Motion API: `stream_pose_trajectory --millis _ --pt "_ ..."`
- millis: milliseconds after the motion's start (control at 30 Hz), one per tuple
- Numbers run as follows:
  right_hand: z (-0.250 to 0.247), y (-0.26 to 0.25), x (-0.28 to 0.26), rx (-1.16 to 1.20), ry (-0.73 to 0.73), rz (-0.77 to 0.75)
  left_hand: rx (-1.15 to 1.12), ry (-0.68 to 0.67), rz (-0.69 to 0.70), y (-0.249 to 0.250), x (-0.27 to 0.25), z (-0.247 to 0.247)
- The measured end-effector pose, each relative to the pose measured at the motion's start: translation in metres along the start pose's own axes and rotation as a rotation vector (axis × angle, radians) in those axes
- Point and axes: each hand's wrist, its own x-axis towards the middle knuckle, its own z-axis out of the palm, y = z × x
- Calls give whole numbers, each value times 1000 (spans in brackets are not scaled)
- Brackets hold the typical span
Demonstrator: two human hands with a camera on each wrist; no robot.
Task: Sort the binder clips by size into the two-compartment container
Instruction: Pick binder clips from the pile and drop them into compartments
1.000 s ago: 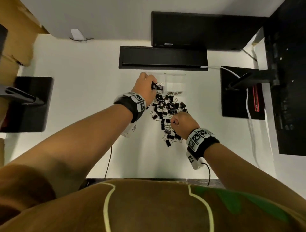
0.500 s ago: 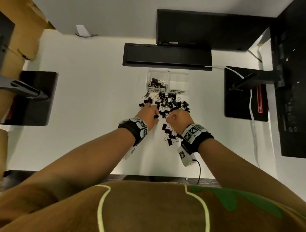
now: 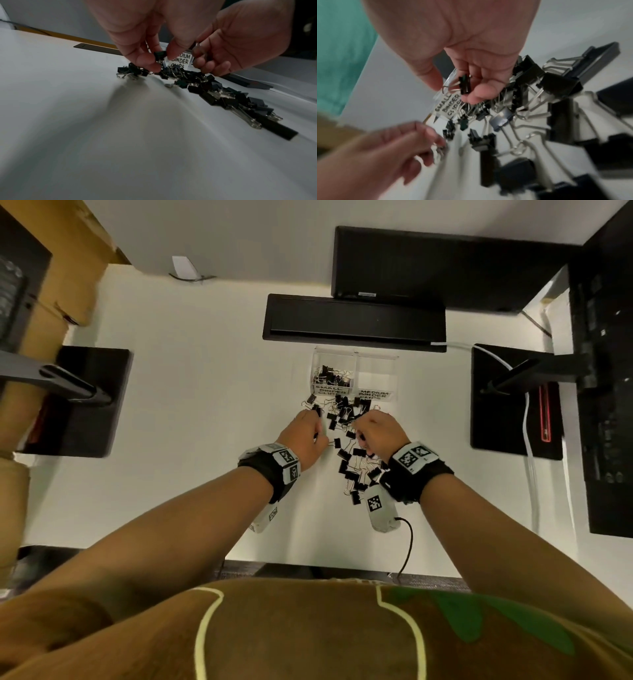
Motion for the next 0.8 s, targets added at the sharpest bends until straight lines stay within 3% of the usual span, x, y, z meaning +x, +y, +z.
stream_pose_trajectory --millis 100,200,267,467,700,800 --pt "10 11 -5 -376 64 -168 8 -21 12 9 -1 -3" --pt "13 18 -11 -591 -59 -232 64 -43 46 15 -1 -1" --pt "11 20 -13 -607 -71 -232 124 -59 56 16 0 3" --pt "-1 16 -5 -317 96 -126 257 -110 100 12 3 18" --pt "10 11 7 -811 14 -193 357 -165 125 7 6 24" --pt "14 13 9 -879 13 -195 310 -173 59 6 8 22"
